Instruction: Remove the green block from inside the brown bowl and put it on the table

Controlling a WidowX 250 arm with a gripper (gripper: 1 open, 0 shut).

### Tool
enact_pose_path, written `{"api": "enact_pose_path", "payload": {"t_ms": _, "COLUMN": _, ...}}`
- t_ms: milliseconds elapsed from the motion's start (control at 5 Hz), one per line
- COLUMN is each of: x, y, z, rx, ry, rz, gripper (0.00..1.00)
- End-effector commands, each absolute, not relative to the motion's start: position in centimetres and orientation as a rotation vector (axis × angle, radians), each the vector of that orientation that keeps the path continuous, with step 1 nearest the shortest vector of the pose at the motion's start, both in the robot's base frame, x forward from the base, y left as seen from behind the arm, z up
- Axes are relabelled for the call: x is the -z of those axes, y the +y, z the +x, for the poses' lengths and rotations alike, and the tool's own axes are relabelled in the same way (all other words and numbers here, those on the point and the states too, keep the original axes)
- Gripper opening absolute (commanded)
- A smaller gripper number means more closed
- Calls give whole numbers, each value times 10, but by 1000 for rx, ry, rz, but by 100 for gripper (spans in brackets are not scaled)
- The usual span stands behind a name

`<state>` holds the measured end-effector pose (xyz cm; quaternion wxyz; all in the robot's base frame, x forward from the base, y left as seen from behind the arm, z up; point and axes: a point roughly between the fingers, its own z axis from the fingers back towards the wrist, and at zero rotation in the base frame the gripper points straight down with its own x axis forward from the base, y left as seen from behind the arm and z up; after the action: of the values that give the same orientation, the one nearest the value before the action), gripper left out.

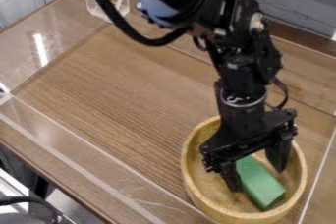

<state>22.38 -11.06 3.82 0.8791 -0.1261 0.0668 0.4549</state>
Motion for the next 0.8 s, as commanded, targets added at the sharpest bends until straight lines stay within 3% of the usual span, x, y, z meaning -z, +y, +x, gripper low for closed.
{"api": "enact_pose_path", "payload": {"t_ms": 0, "x": -39, "y": -109, "z": 232, "rx": -973, "ry": 101, "rz": -291, "gripper": 100}}
{"api": "enact_pose_path", "payload": {"t_ms": 200, "x": -34, "y": -109, "z": 233, "rx": -985, "ry": 97, "rz": -292, "gripper": 0}}
{"api": "enact_pose_path", "payload": {"t_ms": 600, "x": -42, "y": -104, "z": 228, "rx": -1002, "ry": 108, "rz": -276, "gripper": 0}}
